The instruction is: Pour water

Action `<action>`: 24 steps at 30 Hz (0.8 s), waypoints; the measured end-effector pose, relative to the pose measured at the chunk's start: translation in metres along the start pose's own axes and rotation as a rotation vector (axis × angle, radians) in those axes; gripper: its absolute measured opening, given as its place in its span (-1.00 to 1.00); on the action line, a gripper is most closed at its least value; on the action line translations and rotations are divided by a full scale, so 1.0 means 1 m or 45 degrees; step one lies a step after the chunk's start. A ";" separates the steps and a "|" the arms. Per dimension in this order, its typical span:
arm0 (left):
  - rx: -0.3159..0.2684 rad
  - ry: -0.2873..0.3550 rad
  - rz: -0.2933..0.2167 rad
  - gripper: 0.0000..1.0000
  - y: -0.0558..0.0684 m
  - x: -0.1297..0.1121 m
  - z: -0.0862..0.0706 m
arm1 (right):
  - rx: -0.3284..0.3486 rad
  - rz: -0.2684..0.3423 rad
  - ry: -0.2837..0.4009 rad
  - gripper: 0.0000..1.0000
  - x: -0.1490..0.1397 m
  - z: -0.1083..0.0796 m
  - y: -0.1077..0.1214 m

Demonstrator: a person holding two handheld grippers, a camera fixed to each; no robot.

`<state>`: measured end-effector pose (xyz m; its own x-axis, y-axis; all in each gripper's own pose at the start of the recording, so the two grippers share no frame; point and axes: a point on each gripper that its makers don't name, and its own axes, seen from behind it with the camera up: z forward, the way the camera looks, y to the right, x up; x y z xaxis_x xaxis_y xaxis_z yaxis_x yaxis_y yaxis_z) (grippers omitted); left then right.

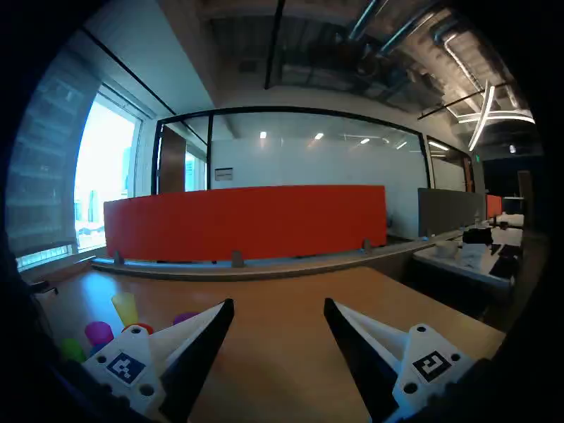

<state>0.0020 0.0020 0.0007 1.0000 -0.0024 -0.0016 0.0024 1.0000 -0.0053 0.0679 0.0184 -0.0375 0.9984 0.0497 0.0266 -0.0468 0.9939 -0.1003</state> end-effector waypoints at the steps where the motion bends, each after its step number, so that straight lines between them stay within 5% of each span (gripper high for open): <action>1: -0.001 0.000 0.000 0.95 0.000 0.000 0.000 | -0.001 0.000 0.001 0.98 0.000 0.000 0.001; 24: 0.002 -0.001 0.002 0.95 -0.001 -0.001 0.000 | -0.007 0.008 0.011 0.98 0.003 -0.001 0.006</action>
<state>0.0012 0.0010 0.0002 1.0000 -0.0010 -0.0007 0.0010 1.0000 -0.0036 0.0703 0.0247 -0.0393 0.9983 0.0552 0.0172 -0.0531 0.9929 -0.1062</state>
